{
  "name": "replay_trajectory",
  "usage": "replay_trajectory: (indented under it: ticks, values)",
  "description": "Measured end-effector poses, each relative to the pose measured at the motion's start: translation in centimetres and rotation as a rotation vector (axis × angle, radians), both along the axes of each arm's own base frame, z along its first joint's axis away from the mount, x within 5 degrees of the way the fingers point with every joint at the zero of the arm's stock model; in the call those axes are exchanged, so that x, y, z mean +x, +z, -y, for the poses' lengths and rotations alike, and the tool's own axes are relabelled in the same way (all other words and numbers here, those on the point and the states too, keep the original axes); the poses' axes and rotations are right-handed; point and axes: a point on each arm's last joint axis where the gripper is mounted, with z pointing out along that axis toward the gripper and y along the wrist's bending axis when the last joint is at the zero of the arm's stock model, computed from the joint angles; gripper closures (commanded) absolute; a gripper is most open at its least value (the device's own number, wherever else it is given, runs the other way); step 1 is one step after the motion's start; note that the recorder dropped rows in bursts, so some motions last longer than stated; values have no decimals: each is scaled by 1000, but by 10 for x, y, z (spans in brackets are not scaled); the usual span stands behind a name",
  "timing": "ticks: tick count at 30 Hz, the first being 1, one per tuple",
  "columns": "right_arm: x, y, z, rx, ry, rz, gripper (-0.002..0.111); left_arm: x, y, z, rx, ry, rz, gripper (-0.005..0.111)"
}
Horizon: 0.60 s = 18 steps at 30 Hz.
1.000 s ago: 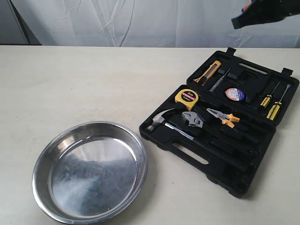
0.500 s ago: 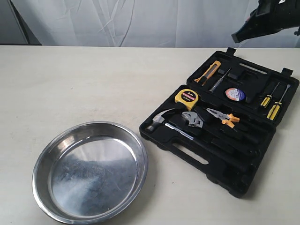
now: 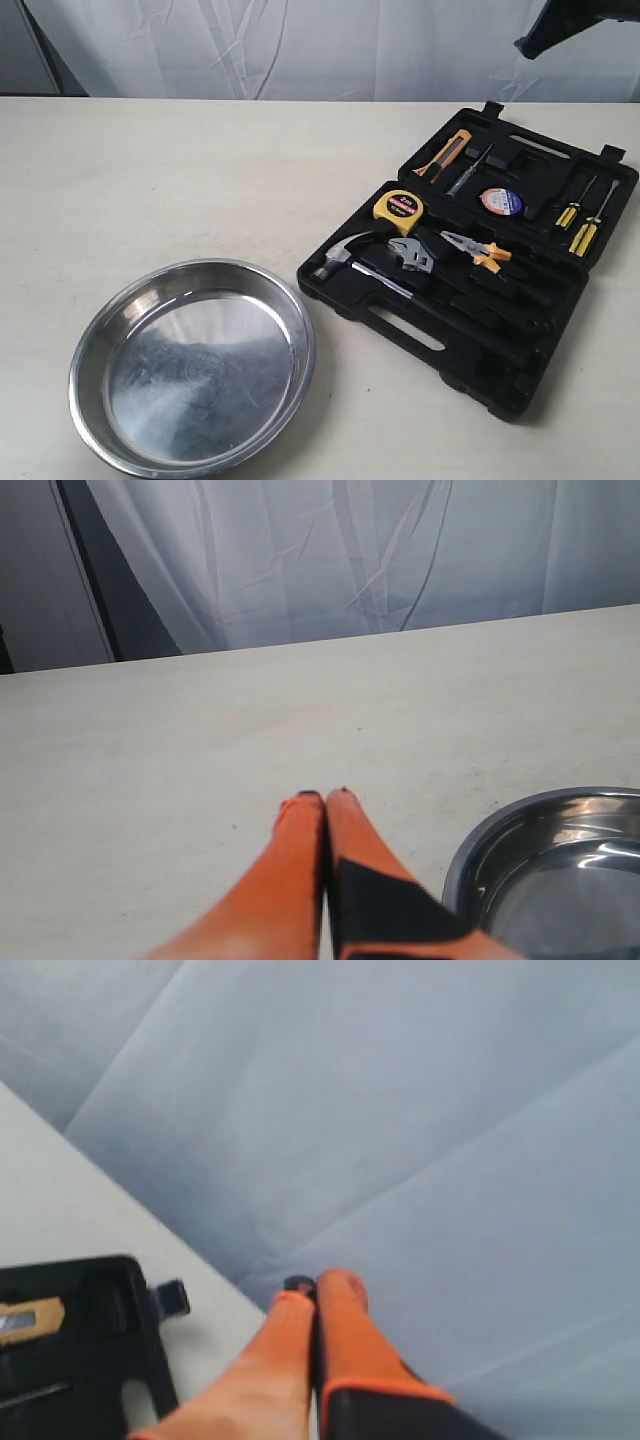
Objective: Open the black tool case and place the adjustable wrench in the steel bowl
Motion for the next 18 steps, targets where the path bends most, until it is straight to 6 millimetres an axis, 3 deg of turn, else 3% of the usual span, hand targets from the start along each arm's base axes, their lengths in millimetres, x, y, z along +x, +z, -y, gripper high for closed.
replay_trajectory:
  ticks: [6, 9, 14, 18]
  values:
    - [12, -19, 43, 200, -305, -364, 109, 0, 0, 0, 0, 0, 0, 107]
    - [10, -30, 59, 212, -498, -581, 109, 0, 0, 0, 0, 0, 0, 107]
    - [1, -41, 57, 260, -624, -837, 109, 0, 0, 0, 0, 0, 0, 107]
    - [-4, -62, 50, 330, -649, -1008, 109, 0, 0, 0, 0, 0, 0, 107]
